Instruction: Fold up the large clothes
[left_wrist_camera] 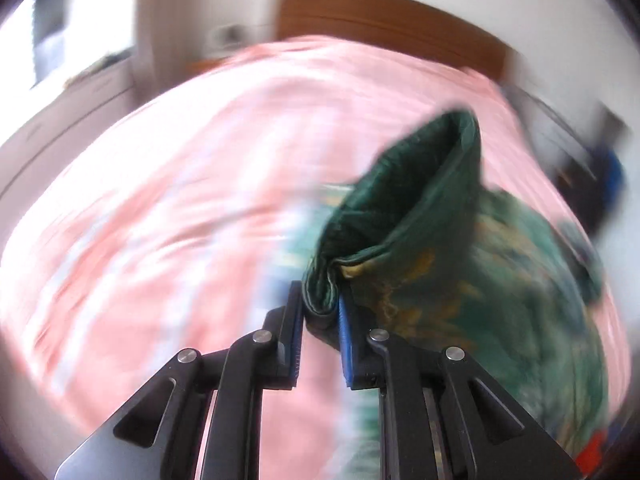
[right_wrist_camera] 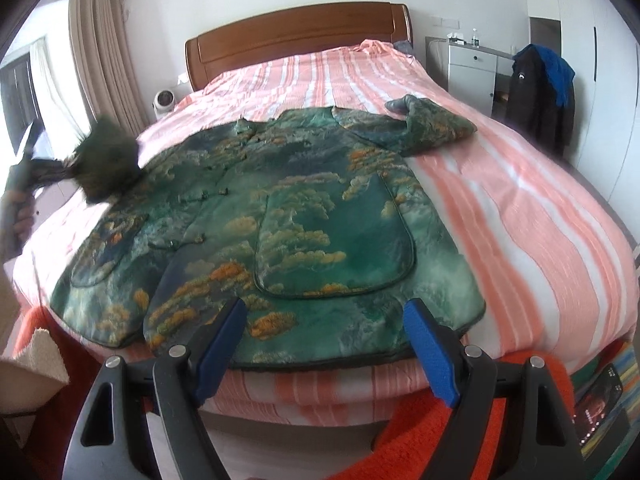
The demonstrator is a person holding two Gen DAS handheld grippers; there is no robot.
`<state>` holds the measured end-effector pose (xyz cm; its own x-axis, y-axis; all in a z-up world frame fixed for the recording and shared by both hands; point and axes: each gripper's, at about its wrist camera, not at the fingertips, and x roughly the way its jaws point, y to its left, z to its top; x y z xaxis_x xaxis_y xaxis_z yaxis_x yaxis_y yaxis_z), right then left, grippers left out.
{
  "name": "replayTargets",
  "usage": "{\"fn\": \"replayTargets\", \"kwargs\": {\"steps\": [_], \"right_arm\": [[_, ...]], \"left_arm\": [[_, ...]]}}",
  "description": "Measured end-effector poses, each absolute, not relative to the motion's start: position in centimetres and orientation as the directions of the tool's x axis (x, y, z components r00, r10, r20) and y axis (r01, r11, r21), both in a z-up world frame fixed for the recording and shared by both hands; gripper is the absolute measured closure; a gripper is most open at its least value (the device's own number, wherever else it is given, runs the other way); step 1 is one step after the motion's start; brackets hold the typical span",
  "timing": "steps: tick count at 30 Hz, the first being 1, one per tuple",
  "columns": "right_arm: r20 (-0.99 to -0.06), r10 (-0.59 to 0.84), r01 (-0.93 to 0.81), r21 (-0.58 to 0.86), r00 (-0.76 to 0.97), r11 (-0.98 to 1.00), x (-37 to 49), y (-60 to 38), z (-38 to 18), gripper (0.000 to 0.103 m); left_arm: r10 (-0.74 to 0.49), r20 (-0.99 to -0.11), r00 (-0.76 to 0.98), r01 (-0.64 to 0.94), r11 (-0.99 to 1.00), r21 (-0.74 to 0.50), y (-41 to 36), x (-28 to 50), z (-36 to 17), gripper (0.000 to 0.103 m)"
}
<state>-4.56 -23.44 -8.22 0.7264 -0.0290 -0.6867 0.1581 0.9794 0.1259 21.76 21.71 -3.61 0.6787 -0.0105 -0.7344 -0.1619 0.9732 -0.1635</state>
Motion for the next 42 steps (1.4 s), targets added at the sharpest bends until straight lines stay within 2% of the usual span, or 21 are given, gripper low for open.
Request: {"fn": "replayTargets", "kwargs": {"steps": [4,7,10,11,12,13,14,15,17,21,28,33,36,39,42], "right_arm": [[-0.68,-0.006,0.126,0.127,0.734,0.984,-4.0,-22.4,-8.1,0.023],[-0.681,0.003,0.092,0.104,0.732,0.99,-3.9,-21.2,-8.2,0.023],[-0.68,0.013,0.071,0.095,0.733,0.993,-4.2,-20.5,-8.3,0.023],[-0.681,0.017,0.068,0.097,0.732,0.993,-4.3,-20.5,-8.4,0.023],[-0.682,0.02,0.066,0.1,0.731,0.993,-4.3,-20.5,-8.5,0.023],[-0.684,0.021,0.067,0.101,0.729,0.993,-4.2,-20.5,-8.5,0.023],[-0.686,0.02,0.07,0.104,0.727,0.992,-4.2,-20.6,-8.6,0.023],[-0.686,0.022,0.072,0.107,0.727,0.992,-4.2,-20.7,-8.6,0.023],[-0.686,0.025,0.071,0.112,0.727,0.991,-4.1,-20.8,-8.7,0.023],[-0.691,0.038,0.061,0.119,0.722,0.991,-4.0,-20.6,-9.0,0.023],[-0.696,0.075,0.038,0.146,0.715,0.989,-3.6,-20.9,-8.7,0.023],[-0.69,0.118,0.039,0.207,0.715,0.978,-1.4,-26.4,-6.1,0.023],[-0.686,0.002,0.113,0.124,0.728,0.986,1.6,-31.6,-3.3,0.022],[-0.677,-0.132,0.168,-0.013,0.724,0.986,6.5,-36.0,-0.5,0.017],[-0.689,-0.167,0.156,-0.08,0.705,0.985,13.1,-38.6,1.1,0.014]], "left_arm": [[0.207,-0.789,0.579,-0.462,0.88,-0.108,31.9,20.7,-7.5,0.088],[0.288,-0.825,0.485,-0.588,0.806,-0.064,36.7,19.7,-10.4,0.087],[0.26,-0.866,0.427,-0.67,0.734,-0.11,39.6,18.4,-12.3,0.076],[0.248,-0.867,0.432,-0.678,0.723,-0.131,39.4,18.3,-12.4,0.066],[0.24,-0.865,0.441,-0.684,0.714,-0.15,39.4,17.9,-12.4,0.051],[0.25,-0.858,0.449,-0.69,0.707,-0.155,39.1,17.4,-12.0,0.042],[0.267,-0.849,0.457,-0.694,0.704,-0.152,38.9,17.1,-11.8,0.03],[0.284,-0.836,0.47,-0.693,0.705,-0.15,38.6,16.5,-11.4,0.025],[0.306,-0.811,0.499,-0.677,0.721,-0.144,37.0,15.7,-9.8,0.022],[0.296,-0.766,0.57,-0.628,0.758,-0.175,34.2,13.7,-7.2,0.011],[0.269,-0.703,0.658,-0.493,0.86,-0.133,26.4,11.9,-3.8,0.006],[0.257,-0.694,0.672,-0.413,0.909,-0.062,21.7,12.0,-3.2,0.006],[0.256,-0.673,0.695,-0.378,0.925,-0.038,19.8,11.5,-2.8,0.006],[0.254,-0.663,0.704,-0.354,0.935,-0.017,18.4,10.9,-2.6,0.006],[0.259,-0.669,0.697,-0.346,0.938,0.003,17.9,10.9,-3.1,0.006]]}}
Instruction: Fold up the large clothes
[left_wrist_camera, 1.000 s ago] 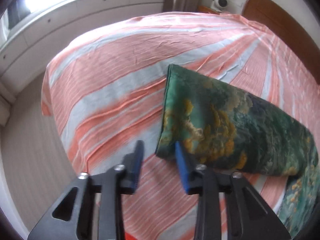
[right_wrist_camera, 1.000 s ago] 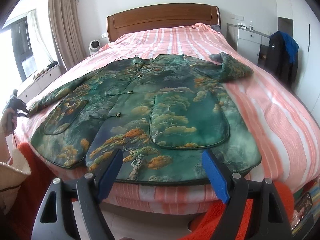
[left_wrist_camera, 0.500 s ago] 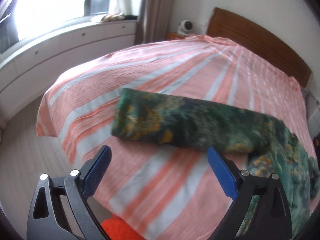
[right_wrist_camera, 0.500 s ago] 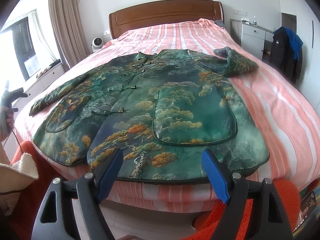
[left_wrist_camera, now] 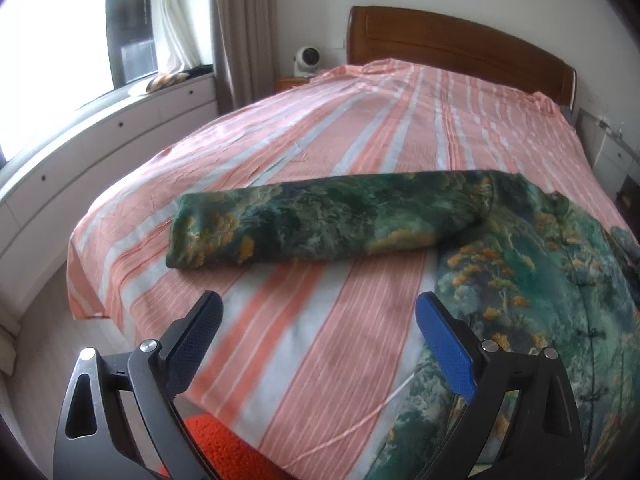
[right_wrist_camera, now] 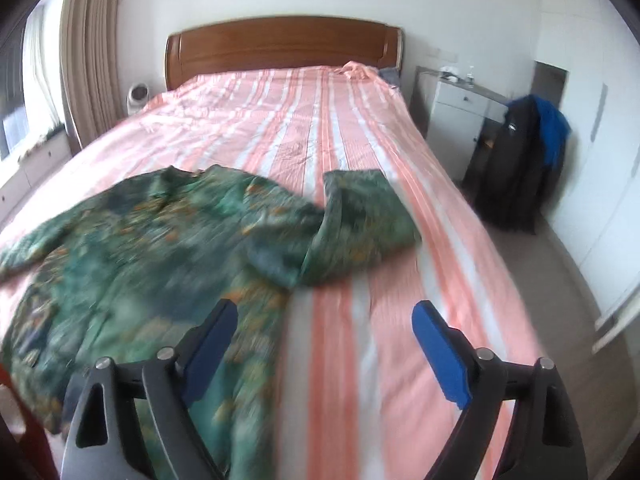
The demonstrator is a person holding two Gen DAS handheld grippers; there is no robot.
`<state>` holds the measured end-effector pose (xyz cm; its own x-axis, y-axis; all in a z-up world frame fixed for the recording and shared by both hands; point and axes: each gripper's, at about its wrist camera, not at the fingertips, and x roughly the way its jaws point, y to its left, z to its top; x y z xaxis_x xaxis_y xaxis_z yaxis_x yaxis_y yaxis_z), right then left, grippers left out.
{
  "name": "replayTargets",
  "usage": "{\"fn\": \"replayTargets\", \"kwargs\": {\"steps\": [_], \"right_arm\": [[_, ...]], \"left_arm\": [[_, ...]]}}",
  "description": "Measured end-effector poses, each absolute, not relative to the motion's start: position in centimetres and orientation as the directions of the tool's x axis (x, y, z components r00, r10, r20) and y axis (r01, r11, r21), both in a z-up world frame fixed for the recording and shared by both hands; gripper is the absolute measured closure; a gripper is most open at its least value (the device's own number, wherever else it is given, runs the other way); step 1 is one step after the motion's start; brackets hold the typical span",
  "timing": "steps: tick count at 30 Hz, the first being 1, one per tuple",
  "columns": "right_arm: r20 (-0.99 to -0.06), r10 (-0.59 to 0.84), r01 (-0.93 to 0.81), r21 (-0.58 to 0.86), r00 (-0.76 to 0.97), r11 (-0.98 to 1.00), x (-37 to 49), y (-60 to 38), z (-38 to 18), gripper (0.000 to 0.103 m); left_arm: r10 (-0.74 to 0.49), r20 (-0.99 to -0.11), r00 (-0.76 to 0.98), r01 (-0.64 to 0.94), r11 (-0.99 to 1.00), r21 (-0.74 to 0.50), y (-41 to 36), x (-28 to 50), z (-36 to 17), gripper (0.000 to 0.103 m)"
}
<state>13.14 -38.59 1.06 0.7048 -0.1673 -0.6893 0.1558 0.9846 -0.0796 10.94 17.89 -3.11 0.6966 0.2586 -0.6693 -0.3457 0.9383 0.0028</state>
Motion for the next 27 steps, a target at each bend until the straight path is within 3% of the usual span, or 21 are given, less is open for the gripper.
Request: {"fn": "replayTargets", "kwargs": {"steps": [9,12,14,15,18,21,23,25,27], "right_arm": [[-0.708,-0.385,0.079,-0.425,0.591,0.902,36.0,-38.4,-3.9,0.016],[-0.744,-0.426,0.051,-0.47,0.515,0.881,40.5,-38.7,-7.5,0.03],[-0.763,-0.467,0.046,-0.502,0.447,0.864,41.8,-40.0,-9.9,0.071],[-0.758,-0.48,0.067,-0.506,0.441,0.86,41.6,-40.7,-10.3,0.097],[-0.709,-0.448,0.261,-0.365,0.545,0.894,36.9,-44.4,-7.8,0.097],[-0.659,-0.421,0.509,-0.067,0.623,0.858,27.7,-49.6,-5.5,0.097],[-0.679,-0.408,0.643,0.124,0.61,0.756,20.6,-53.1,-6.7,0.095],[-0.724,-0.389,0.718,0.209,0.57,0.664,15.6,-54.9,-9.2,0.088],[-0.775,-0.332,0.758,0.271,0.537,0.593,11.6,-55.8,-12.0,0.073]], "left_arm": [[0.341,-0.708,0.618,-0.349,0.926,0.142,17.6,11.2,-5.5,0.005],[0.373,-0.717,0.589,-0.353,0.917,0.186,17.8,10.8,-6.5,0.005],[0.386,-0.725,0.571,-0.354,0.912,0.207,18.0,10.7,-7.2,0.005],[0.387,-0.729,0.565,-0.354,0.911,0.209,18.1,10.7,-7.5,0.005],[0.366,-0.734,0.572,-0.351,0.918,0.185,18.1,10.8,-7.7,0.005],[0.329,-0.732,0.596,-0.342,0.929,0.139,17.7,11.0,-7.2,0.005],[0.305,-0.724,0.618,-0.333,0.936,0.11,17.1,11.1,-6.9,0.005],[0.277,-0.728,0.627,-0.319,0.944,0.085,16.5,11.1,-6.8,0.005],[0.254,-0.733,0.631,-0.311,0.949,0.061,16.2,11.1,-6.6,0.005]]}}
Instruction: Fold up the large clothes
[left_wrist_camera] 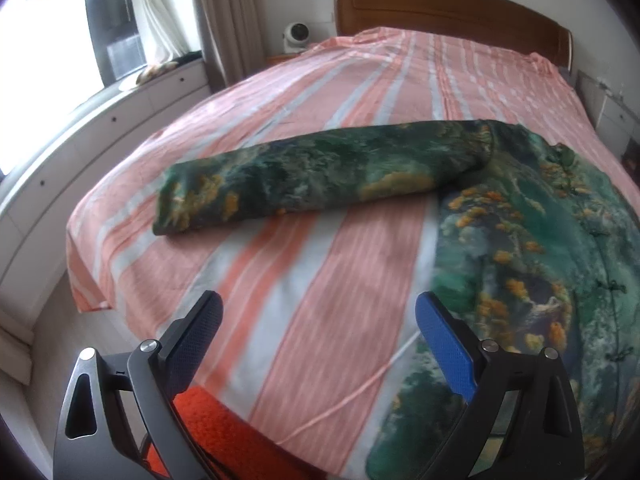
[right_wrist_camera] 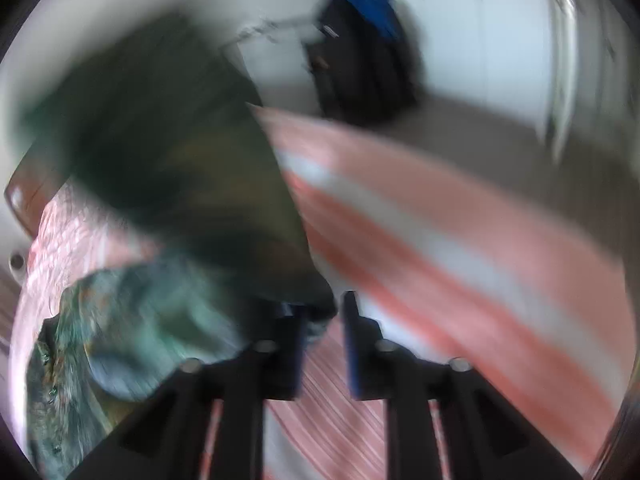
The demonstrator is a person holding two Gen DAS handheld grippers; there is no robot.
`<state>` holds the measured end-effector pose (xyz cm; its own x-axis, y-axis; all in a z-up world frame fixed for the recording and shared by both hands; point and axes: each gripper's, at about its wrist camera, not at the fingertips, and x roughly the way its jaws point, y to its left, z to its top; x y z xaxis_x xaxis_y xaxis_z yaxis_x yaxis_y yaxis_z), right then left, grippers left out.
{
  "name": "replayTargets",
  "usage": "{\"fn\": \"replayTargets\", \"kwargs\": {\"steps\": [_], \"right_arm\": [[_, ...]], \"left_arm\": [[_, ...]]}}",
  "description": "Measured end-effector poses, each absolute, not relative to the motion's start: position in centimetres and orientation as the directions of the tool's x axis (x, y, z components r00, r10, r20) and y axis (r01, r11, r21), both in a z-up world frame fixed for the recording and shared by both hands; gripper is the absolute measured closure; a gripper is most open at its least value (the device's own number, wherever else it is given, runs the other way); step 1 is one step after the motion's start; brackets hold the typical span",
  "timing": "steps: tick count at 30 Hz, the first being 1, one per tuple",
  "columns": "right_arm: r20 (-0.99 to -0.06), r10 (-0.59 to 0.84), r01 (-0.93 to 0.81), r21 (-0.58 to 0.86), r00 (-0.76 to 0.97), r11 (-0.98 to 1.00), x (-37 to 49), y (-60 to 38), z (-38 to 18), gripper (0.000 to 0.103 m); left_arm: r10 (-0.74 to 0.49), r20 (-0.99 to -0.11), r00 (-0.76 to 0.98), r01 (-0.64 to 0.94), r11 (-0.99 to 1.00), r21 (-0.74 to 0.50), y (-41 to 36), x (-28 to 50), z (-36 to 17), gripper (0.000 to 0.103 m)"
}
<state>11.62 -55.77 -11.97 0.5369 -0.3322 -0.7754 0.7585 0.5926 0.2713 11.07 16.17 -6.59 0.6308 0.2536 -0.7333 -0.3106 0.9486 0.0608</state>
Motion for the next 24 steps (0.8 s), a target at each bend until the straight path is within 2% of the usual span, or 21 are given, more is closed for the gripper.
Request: {"fn": "replayTargets", "kwargs": {"steps": [1,5,6,7,11,14,17,20,24], "right_arm": [[-0.786,-0.31,0.768,0.298,0.534,0.567,10.3,-55.8,-12.7,0.065],[-0.763,-0.263,0.747,0.393,0.59,0.536,5.4,-53.6,-13.0,0.059],[-0.748,-0.262,0.728,0.397,0.609,0.558,4.9,-52.5,-12.6,0.056],[-0.73,-0.266,0.705,0.394,0.63,0.59,4.2,-51.2,-11.9,0.049],[-0.635,-0.276,0.572,0.322,0.721,0.754,2.0,-44.7,-9.3,0.021],[-0.562,-0.318,0.502,0.207,0.764,0.84,0.5,-40.1,-8.9,0.011],[-0.5,-0.44,0.545,0.079,0.746,0.834,-1.5,-36.3,-9.8,0.009],[-0.468,-0.435,0.528,0.082,0.769,0.845,-1.7,-35.9,-9.2,0.009],[-0.449,-0.439,0.516,0.06,0.778,0.855,-1.7,-35.2,-9.0,0.006]], "left_arm": [[0.243,-0.733,0.635,-0.314,0.948,0.041,16.1,10.9,-6.3,0.005],[0.215,-0.706,0.675,-0.341,0.939,-0.039,16.4,9.7,-4.9,0.003],[0.216,-0.694,0.687,-0.347,0.936,-0.052,16.4,9.5,-4.7,0.003],[0.223,-0.678,0.7,-0.358,0.932,-0.062,16.5,9.2,-4.4,0.003],[0.241,-0.638,0.732,-0.361,0.93,-0.062,16.1,8.6,-4.3,0.001],[0.207,-0.668,0.715,-0.324,0.944,-0.054,15.8,8.9,-5.1,0.0],[0.145,-0.716,0.683,-0.309,0.945,-0.104,15.9,9.0,-5.7,0.001],[0.065,-0.688,0.723,-0.272,0.942,-0.197,16.1,7.9,-5.5,0.001],[0.086,-0.658,0.748,-0.28,0.94,-0.195,15.4,7.2,-4.5,0.001]]}}
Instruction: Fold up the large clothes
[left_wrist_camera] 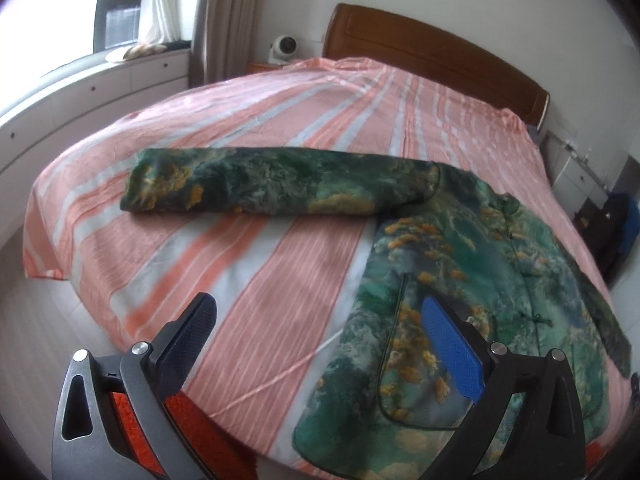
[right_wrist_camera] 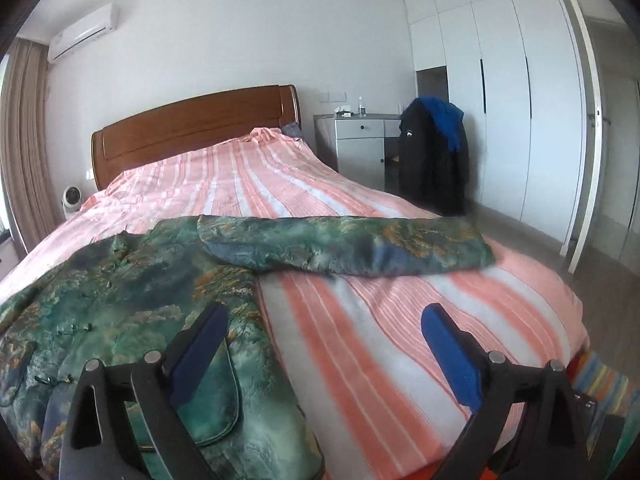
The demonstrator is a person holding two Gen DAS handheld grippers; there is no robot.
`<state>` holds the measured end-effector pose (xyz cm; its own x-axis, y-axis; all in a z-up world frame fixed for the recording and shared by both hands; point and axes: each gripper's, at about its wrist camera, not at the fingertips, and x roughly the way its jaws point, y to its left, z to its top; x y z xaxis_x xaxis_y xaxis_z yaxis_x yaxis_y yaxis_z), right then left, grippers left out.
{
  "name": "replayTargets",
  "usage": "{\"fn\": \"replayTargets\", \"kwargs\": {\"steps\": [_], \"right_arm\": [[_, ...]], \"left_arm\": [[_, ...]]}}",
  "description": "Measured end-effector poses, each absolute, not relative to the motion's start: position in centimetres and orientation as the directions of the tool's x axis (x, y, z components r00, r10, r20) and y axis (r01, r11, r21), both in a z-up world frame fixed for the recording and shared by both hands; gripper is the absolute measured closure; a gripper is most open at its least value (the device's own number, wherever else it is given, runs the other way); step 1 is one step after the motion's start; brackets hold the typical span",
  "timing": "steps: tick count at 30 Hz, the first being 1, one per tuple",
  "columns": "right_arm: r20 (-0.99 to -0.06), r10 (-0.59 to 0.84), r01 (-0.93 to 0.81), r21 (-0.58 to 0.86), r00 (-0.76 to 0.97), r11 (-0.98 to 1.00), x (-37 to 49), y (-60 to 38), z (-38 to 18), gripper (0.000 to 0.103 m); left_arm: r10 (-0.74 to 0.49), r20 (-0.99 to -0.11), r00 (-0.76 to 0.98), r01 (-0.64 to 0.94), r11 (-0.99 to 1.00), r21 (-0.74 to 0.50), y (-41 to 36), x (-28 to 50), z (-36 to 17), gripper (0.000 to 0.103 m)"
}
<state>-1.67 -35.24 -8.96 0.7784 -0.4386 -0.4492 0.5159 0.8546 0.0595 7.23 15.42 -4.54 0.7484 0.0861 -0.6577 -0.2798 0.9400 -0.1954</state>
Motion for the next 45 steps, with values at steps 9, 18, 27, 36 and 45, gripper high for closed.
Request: {"fn": "replayTargets", "kwargs": {"steps": [9,18,27,36,45], "right_arm": [[-0.47,-0.421,0.507,0.068,0.776,0.859,-1.7,-34.9,-9.3,0.006],[-0.464,-0.415,0.474,0.012,0.783,0.881,-1.4,-33.6,-9.5,0.006],[-0.465,-0.398,0.433,-0.036,0.791,0.901,-0.7,-32.3,-9.6,0.006],[-0.469,-0.394,0.433,-0.026,0.79,0.901,-0.7,-32.4,-9.8,0.006],[-0.472,-0.391,0.43,-0.029,0.79,0.902,-0.6,-32.4,-9.9,0.006]], "left_arm": [[0.095,-0.551,0.829,-0.219,0.962,-0.165,13.0,6.9,-2.3,0.001],[0.125,-0.53,0.839,-0.253,0.951,-0.176,13.2,6.0,-3.9,0.001],[0.112,-0.52,0.847,-0.189,0.977,-0.097,10.7,6.0,-3.9,0.001],[0.062,-0.561,0.826,-0.171,0.975,-0.144,10.4,6.2,-4.6,0.001],[0.003,-0.626,0.779,-0.129,0.979,-0.156,9.8,6.6,-5.1,0.001]]}}
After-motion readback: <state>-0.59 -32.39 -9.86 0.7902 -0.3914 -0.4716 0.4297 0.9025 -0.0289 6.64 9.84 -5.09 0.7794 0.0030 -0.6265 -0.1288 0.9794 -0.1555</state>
